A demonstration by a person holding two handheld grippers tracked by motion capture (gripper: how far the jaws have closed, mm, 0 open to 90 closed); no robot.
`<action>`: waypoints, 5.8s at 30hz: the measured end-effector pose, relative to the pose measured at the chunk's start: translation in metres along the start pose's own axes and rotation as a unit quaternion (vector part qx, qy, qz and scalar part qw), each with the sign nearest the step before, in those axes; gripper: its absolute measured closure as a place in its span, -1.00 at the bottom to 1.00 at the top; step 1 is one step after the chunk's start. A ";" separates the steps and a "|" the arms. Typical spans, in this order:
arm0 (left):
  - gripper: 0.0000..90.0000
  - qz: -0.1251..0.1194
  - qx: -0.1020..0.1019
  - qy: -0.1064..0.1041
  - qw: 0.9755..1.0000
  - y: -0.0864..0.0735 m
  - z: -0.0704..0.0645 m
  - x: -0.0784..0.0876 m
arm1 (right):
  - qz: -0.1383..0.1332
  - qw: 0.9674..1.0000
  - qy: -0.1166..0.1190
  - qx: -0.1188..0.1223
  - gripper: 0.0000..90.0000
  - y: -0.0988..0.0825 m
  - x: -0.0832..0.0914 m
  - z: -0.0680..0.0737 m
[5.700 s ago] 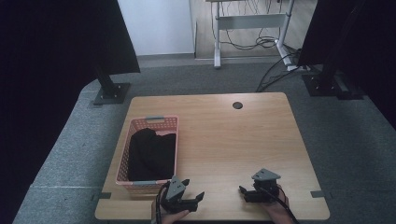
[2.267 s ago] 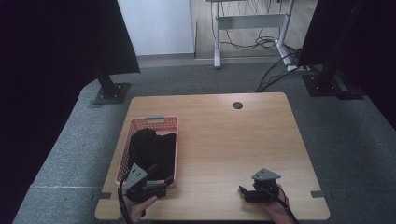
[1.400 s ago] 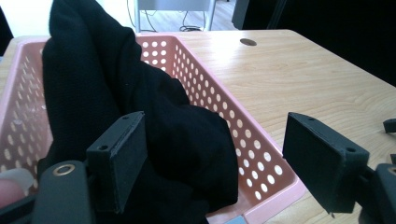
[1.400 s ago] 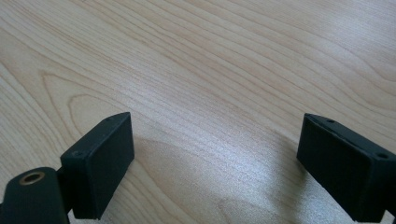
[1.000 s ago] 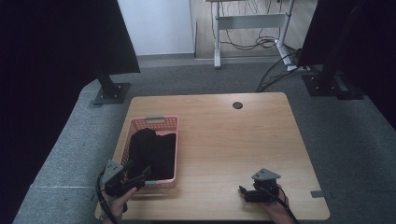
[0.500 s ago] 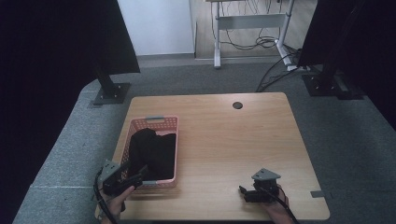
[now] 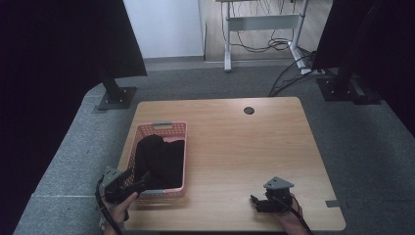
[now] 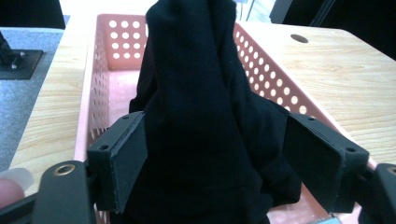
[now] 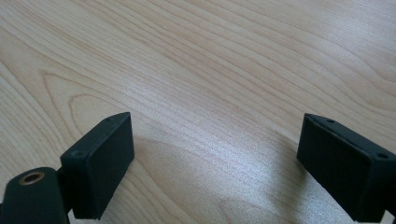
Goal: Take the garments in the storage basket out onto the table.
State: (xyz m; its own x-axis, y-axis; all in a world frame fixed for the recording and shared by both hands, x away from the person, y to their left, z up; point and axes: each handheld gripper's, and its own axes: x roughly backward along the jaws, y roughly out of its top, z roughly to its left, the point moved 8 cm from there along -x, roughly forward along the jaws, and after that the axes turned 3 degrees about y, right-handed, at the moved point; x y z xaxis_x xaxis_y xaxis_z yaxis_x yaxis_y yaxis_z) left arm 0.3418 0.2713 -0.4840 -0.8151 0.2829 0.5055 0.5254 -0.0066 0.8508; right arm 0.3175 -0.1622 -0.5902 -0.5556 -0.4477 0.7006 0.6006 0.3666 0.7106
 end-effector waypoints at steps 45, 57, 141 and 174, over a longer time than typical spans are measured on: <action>-0.51 -0.006 0.016 0.002 1.000 0.021 0.005 -0.023 | 0.001 1.000 0.002 -0.001 -0.77 0.000 0.000 0.000; -0.52 0.000 0.012 0.006 1.000 0.023 0.005 -0.031 | 0.001 1.000 0.002 -0.001 -0.77 0.000 0.000 0.000; 0.43 0.002 0.029 0.025 0.999 0.040 0.001 -0.064 | -0.001 1.000 -0.005 -0.001 -0.77 -0.001 0.001 0.001; 0.47 -0.113 0.024 -0.008 0.993 0.073 -0.008 -0.021 | -0.001 1.000 -0.005 0.000 -0.77 -0.001 0.001 0.001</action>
State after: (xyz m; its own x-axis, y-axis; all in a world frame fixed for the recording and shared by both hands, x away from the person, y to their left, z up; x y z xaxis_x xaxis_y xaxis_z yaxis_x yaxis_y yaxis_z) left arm 0.3952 0.2575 -0.4315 -0.9097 0.2865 0.3007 0.3416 0.1044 0.9340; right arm 0.3161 -0.1620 -0.5900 -0.5625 -0.4409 0.6994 0.5994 0.3652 0.7123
